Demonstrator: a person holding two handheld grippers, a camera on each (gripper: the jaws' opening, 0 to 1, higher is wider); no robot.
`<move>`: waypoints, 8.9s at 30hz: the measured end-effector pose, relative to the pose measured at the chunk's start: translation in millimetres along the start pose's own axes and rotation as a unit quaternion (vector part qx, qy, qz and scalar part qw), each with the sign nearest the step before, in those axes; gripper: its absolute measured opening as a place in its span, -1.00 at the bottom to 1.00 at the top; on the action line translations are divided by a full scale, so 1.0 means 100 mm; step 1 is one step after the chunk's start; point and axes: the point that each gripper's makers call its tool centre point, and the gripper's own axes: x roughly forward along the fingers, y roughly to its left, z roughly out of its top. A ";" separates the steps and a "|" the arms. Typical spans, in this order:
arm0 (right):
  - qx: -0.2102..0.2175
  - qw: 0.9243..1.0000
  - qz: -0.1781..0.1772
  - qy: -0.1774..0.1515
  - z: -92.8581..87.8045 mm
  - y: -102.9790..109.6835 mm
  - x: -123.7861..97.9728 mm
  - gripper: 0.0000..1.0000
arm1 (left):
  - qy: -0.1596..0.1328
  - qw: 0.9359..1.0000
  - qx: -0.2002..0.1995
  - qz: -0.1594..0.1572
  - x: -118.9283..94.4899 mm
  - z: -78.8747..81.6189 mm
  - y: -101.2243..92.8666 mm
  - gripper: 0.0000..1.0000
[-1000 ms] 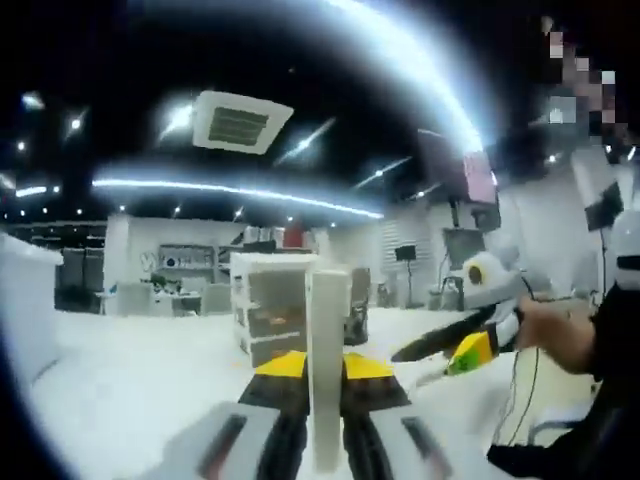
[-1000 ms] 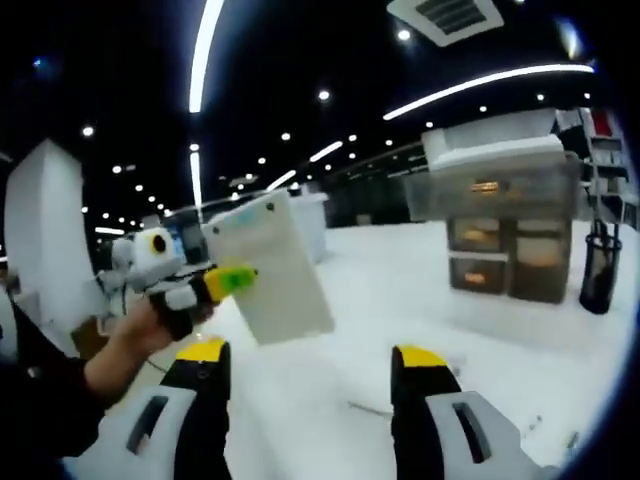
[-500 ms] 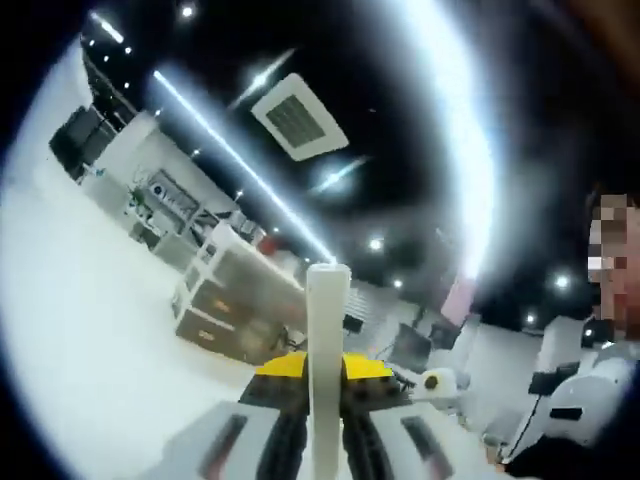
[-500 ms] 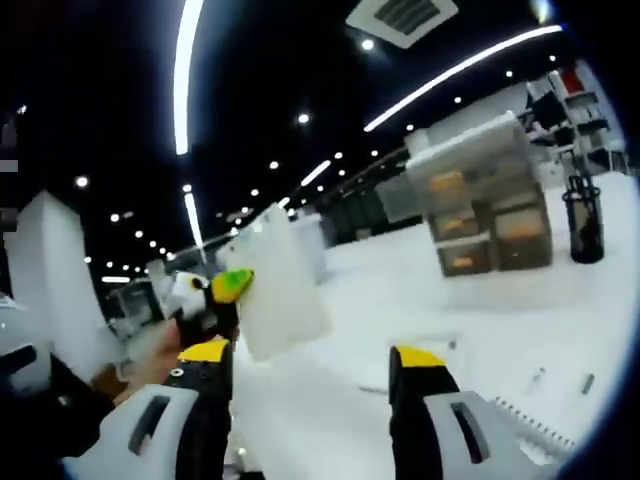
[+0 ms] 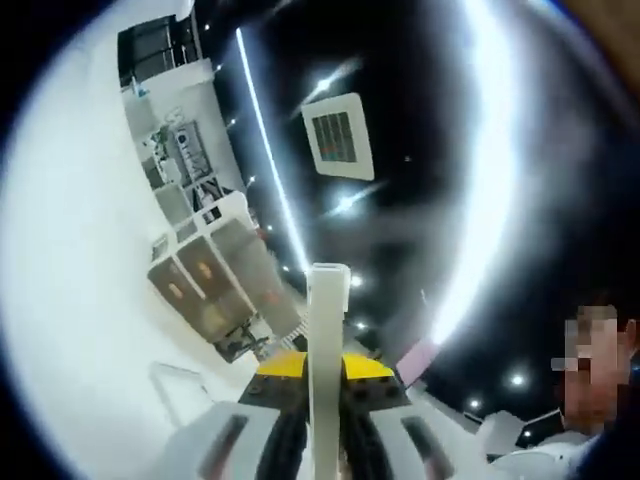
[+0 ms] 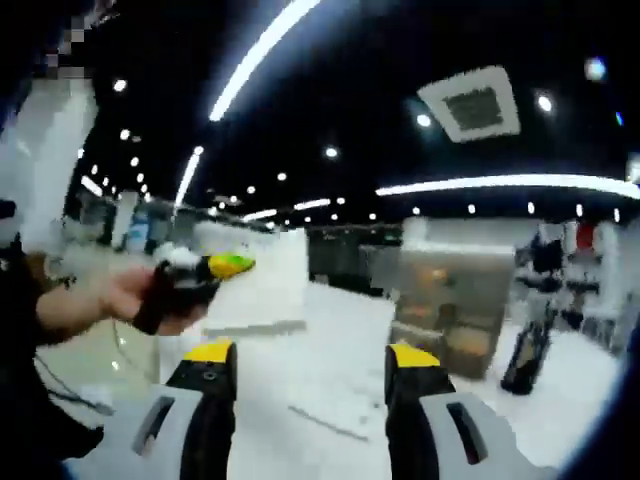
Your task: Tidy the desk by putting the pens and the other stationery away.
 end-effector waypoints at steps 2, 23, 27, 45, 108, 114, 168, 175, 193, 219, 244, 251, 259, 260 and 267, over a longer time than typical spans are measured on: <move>-0.127 0.992 0.006 0.016 0.04 0.11 0.04 0.12 | -0.002 1.000 -0.020 -0.001 0.01 -0.02 0.00 -0.79; -0.641 0.763 0.076 0.031 -0.02 0.35 0.28 -0.35 | 0.047 0.981 -0.189 0.005 0.15 -0.55 -0.02 -0.79; -0.670 0.740 0.056 0.006 0.05 0.33 0.26 -0.52 | 0.048 0.975 -0.217 0.003 0.13 -0.59 -0.02 -0.79; -0.653 0.755 0.028 -0.046 0.38 0.33 0.11 -0.82 | 0.023 0.991 -0.123 -0.051 0.06 -0.42 -0.33 -0.31; -0.424 0.859 0.047 0.285 0.12 -2.15 1.39 -0.82 | 0.092 0.935 0.320 0.123 -0.92 -0.27 0.04 0.47; -0.423 0.853 0.058 0.299 0.02 -2.20 1.51 -0.82 | 0.092 0.934 0.322 0.126 -0.92 -0.25 0.04 0.47; -0.359 0.900 0.042 0.244 0.32 -2.18 1.10 -0.62 | 0.122 0.936 0.307 0.119 -0.82 -0.56 0.03 0.47; -0.334 0.924 0.012 0.187 0.55 -2.03 0.82 -0.63 | 0.128 0.936 0.307 0.115 -0.76 -0.62 0.01 0.47; -0.172 0.977 -0.025 0.120 -0.07 -1.04 -0.53 -0.55 | 0.140 0.929 0.322 0.120 -0.72 -0.64 0.04 0.48; 0.170 0.978 -0.111 0.057 -0.75 -0.65 -1.53 -0.02 | 0.163 0.893 0.389 0.157 -0.91 -0.46 0.15 0.56; 0.195 0.972 -0.103 0.086 -0.94 -0.52 -1.55 0.12 | 0.197 0.879 0.402 0.164 -0.93 -0.46 0.27 0.60; 0.193 0.972 -0.099 0.093 -0.95 -0.50 -1.52 0.12 | 0.202 0.879 0.400 0.163 -0.93 -0.49 0.30 0.60; 0.184 0.974 -0.086 0.102 -0.93 -0.47 -1.46 0.12 | 0.206 0.879 0.399 0.161 -0.93 -0.52 0.31 0.60; 0.180 0.975 -0.083 0.104 -0.92 -0.47 -1.45 0.11 | 0.207 0.878 0.399 0.162 -0.94 -0.53 0.32 0.60; 0.163 0.978 -0.062 0.114 -0.82 -0.50 -1.28 0.09 | 0.212 0.874 0.405 0.164 -0.96 -0.53 0.34 0.59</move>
